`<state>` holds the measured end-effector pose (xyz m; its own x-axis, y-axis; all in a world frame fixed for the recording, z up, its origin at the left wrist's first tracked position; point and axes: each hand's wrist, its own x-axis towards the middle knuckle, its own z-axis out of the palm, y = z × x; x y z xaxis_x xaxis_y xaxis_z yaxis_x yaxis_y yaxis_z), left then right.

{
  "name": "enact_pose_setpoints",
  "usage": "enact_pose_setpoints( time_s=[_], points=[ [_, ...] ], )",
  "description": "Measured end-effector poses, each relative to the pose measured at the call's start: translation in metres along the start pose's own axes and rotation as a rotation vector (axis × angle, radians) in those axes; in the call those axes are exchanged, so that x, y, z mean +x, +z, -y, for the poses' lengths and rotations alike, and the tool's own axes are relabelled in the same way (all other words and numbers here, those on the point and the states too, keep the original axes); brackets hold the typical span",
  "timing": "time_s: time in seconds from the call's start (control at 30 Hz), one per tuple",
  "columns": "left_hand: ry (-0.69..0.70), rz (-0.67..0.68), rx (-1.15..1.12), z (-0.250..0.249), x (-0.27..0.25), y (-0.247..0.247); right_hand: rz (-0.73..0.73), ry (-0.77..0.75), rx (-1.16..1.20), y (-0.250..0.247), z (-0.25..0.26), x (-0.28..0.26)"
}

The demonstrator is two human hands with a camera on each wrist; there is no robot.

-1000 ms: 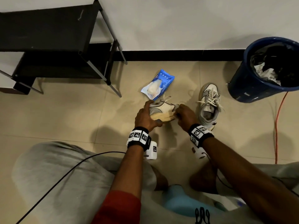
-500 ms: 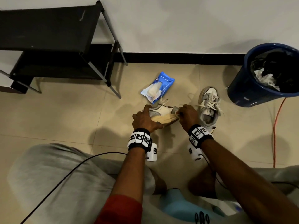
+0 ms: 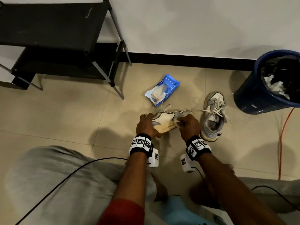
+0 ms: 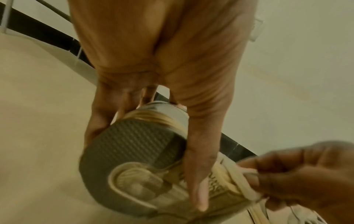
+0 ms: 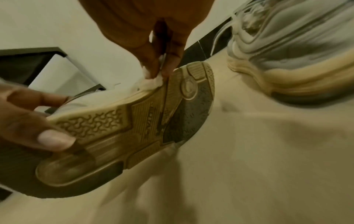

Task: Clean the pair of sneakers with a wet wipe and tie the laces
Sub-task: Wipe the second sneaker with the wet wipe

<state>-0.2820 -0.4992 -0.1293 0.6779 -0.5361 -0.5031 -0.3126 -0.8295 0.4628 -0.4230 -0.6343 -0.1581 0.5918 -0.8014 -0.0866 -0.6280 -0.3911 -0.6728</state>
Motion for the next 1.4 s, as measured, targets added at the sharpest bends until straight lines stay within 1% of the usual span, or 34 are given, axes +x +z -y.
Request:
enact_pose_setpoints(
  time_s=[0.03, 0.07, 0.1, 0.13, 0.17, 0.2, 0.27, 0.3, 0.33, 0.37, 0.43, 0.47, 0.5, 0.57, 0.6, 0.63, 0.67, 0.7, 0.77, 0.8, 0.83, 0.87, 0.9, 0.93, 0.97, 1.07, 1.1, 1.13, 1.17, 1.27, 1.3, 1.33, 1.37, 1.4],
  points=[
    [0.012, 0.016, -0.016, -0.003, -0.001, 0.005, -0.014, 0.007, -0.080, 0.002, 0.000, 0.000],
    [0.020, 0.034, -0.024, -0.005, -0.001, 0.011, -0.035, 0.047, -0.098, 0.003, 0.002, 0.000],
    [0.017, 0.049, -0.026, -0.007, 0.000, 0.017, -0.050, 0.093, -0.073, 0.005, 0.004, 0.001],
    [0.008, 0.062, -0.026, -0.005, -0.002, 0.024, -0.043, 0.105, -0.047, 0.009, 0.005, -0.003],
    [-0.003, 0.070, -0.018, -0.002, -0.003, 0.029, -0.027, 0.061, -0.038, 0.013, 0.007, -0.008],
    [-0.012, 0.071, -0.002, 0.003, -0.003, 0.034, 0.013, -0.036, -0.072, 0.018, 0.009, -0.014],
    [-0.040, 0.078, 0.033, 0.011, -0.005, 0.040, 0.127, -0.266, -0.241, 0.023, 0.009, -0.019],
    [-0.042, 0.078, 0.034, 0.013, -0.006, 0.041, 0.161, -0.318, -0.310, 0.019, 0.008, -0.013],
    [-0.034, 0.077, 0.032, 0.013, -0.007, 0.042, 0.135, -0.322, -0.351, 0.013, 0.007, -0.006],
    [-0.028, 0.076, 0.029, 0.012, -0.007, 0.042, 0.077, -0.286, -0.357, 0.009, 0.004, 0.003],
    [-0.024, 0.066, 0.015, 0.011, -0.009, 0.045, -0.047, -0.121, -0.298, 0.008, 0.003, 0.017],
    [-0.020, 0.055, 0.014, 0.012, -0.009, 0.046, -0.075, -0.076, -0.262, 0.012, 0.008, 0.018],
    [-0.018, 0.049, 0.018, 0.012, -0.011, 0.047, -0.054, -0.083, -0.249, 0.019, 0.015, 0.014],
    [-0.018, 0.047, 0.025, 0.012, -0.012, 0.048, 0.118, -0.213, -0.309, 0.036, 0.032, 0.001],
    [-0.017, 0.039, 0.031, 0.012, -0.012, 0.049, 0.203, -0.295, -0.369, 0.039, 0.036, -0.001],
    [-0.017, 0.028, 0.043, 0.012, -0.013, 0.050, 0.262, -0.332, -0.422, 0.033, 0.037, 0.005],
    [-0.015, 0.018, 0.061, 0.012, -0.013, 0.051, 0.283, -0.304, -0.468, 0.024, 0.036, 0.015],
    [-0.011, 0.012, 0.079, 0.012, -0.013, 0.052, 0.278, -0.227, -0.501, 0.015, 0.034, 0.027],
    [-0.016, 0.008, 0.101, 0.012, -0.014, 0.055, 0.165, -0.090, -0.510, 0.005, 0.028, 0.044],
    [-0.021, 0.002, 0.105, 0.012, -0.013, 0.055, 0.158, -0.083, -0.507, 0.008, 0.032, 0.044],
    [-0.025, 0.000, 0.109, 0.011, -0.013, 0.055, 0.209, -0.124, -0.501, 0.015, 0.038, 0.037],
    [-0.028, 0.004, 0.111, 0.011, -0.013, 0.055, 0.300, -0.192, -0.494, 0.025, 0.044, 0.027],
    [-0.028, 0.007, 0.111, 0.011, -0.013, 0.055, 0.353, -0.272, -0.489, 0.035, 0.044, 0.016],
    [-0.026, 0.005, 0.113, 0.011, -0.012, 0.054, 0.354, -0.329, -0.474, 0.037, 0.040, 0.014],
    [-0.025, 0.007, 0.118, 0.011, -0.012, 0.054, 0.345, -0.307, -0.462, 0.028, 0.038, 0.020],
    [-0.022, 0.017, 0.128, 0.010, -0.014, 0.054, 0.148, -0.038, -0.463, -0.004, 0.019, 0.054],
    [-0.017, 0.021, 0.131, 0.009, -0.013, 0.054, 0.088, 0.020, -0.448, -0.011, 0.014, 0.060],
    [-0.017, 0.025, 0.127, 0.008, -0.012, 0.053, 0.063, 0.017, -0.415, -0.011, 0.013, 0.059],
    [-0.020, 0.029, 0.117, 0.009, -0.011, 0.052, 0.072, -0.048, -0.377, -0.005, 0.017, 0.050],
    [-0.034, 0.035, 0.108, 0.011, -0.005, 0.049, 0.262, -0.375, -0.356, 0.023, 0.024, 0.005],
    [-0.033, 0.042, 0.111, 0.012, -0.005, 0.049, 0.305, -0.418, -0.361, 0.022, 0.021, 0.002],
    [-0.031, 0.047, 0.115, 0.012, -0.005, 0.050, 0.299, -0.388, -0.374, 0.014, 0.017, 0.009],
    [-0.026, 0.046, 0.117, 0.012, -0.006, 0.051, 0.234, -0.300, -0.388, 0.006, 0.012, 0.022],
    [-0.021, 0.043, 0.118, 0.012, -0.006, 0.051, 0.126, -0.193, -0.370, -0.003, 0.005, 0.037]
  ],
)
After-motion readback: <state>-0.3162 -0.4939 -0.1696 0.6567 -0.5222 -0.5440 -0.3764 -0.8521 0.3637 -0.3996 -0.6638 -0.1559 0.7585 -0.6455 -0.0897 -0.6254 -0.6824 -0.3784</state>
